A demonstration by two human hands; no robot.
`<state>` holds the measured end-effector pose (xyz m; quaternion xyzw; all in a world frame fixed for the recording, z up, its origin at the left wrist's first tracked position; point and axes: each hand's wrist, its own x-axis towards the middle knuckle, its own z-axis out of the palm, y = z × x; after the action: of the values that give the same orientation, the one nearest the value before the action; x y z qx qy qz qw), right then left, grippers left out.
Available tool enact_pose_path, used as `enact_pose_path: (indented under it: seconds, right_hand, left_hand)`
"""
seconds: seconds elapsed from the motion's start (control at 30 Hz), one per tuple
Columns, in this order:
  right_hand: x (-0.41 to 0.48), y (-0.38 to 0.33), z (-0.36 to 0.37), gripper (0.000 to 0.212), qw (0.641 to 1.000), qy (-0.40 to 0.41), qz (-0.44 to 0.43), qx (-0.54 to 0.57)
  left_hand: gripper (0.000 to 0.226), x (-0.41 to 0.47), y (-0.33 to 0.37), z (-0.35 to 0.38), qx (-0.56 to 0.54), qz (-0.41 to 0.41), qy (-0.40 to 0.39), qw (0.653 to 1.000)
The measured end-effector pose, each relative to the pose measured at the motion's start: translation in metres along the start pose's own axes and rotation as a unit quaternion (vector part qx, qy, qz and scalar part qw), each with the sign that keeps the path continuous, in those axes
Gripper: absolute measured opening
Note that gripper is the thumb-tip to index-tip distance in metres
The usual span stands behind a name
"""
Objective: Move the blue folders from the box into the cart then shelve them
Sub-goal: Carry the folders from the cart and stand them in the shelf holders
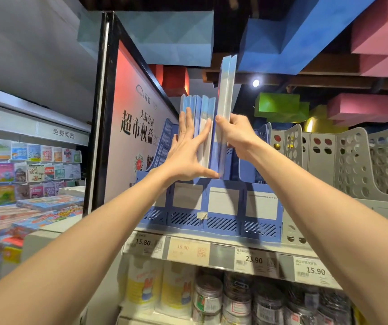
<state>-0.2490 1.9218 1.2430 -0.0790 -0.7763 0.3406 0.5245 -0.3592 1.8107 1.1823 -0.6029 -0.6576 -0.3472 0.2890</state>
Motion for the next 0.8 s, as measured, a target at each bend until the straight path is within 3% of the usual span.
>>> enact_pose_path:
  seconds: [0.13, 0.47, 0.63, 0.8]
  right_hand:
    - [-0.006, 0.003, 0.002, 0.025, 0.999, 0.003, -0.019, -0.028]
    - [-0.049, 0.030, 0.006, 0.024, 0.999, -0.045, 0.002, -0.004]
    - [-0.062, 0.033, 0.006, 0.031, 0.991, -0.093, -0.014, -0.090]
    - [-0.065, 0.026, -0.011, 0.039, 0.959, -0.178, 0.013, -0.218]
  left_hand:
    - [0.102, 0.002, -0.003, 0.001, -0.040, 0.004, 0.019, 0.999]
    - [0.074, -0.004, -0.003, -0.003, -0.043, 0.015, 0.035, 0.998]
    - [0.078, -0.007, -0.001, -0.006, -0.033, 0.018, 0.039, 0.999]
    - [0.078, -0.007, -0.011, -0.008, -0.013, 0.030, 0.041, 0.999]
